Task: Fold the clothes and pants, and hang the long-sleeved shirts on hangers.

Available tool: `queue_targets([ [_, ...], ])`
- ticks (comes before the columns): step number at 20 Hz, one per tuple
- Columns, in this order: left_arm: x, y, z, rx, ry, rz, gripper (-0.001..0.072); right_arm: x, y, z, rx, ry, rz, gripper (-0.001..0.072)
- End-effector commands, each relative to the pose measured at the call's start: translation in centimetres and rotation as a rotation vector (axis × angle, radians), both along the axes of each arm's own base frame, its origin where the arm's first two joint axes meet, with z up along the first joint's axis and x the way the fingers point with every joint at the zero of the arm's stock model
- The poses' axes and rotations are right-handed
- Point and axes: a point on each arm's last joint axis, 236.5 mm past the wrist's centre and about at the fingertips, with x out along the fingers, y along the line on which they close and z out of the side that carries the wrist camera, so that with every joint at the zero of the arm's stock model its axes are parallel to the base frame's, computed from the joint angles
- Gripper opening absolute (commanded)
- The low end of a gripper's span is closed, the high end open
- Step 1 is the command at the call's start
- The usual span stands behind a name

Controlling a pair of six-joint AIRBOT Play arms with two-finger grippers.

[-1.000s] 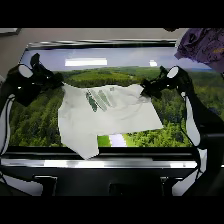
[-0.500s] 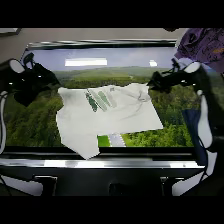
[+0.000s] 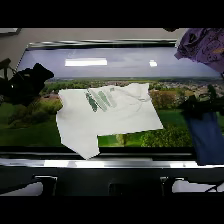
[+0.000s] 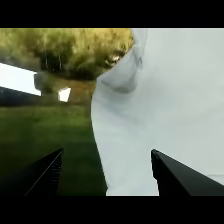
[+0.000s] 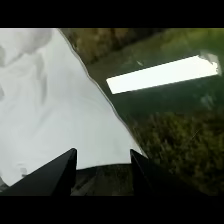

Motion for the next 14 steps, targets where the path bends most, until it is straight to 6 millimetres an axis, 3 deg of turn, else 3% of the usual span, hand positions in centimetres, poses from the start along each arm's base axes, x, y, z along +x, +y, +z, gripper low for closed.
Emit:
queue_targets([
  [1, -5.1, -0.4, -3.0, -0.014, 0.035, 0.064, 0.0611, -3.9, 2.2, -3.8, 0.069, 0.077, 0.018, 0.0412],
  [7, -10.1, -0.7, -5.9, -0.040, 0.049, 0.173, 0.0611, -4.8, 5.4, -7.4, -0.005, 0.107, 0.110, 0.0419],
  [14, -10.6, -0.9, -6.1, -0.059, 0.054, 0.184, 0.0611, -5.3, 6.3, -9.9, -0.072, 0.172, 0.155, 0.0418],
])
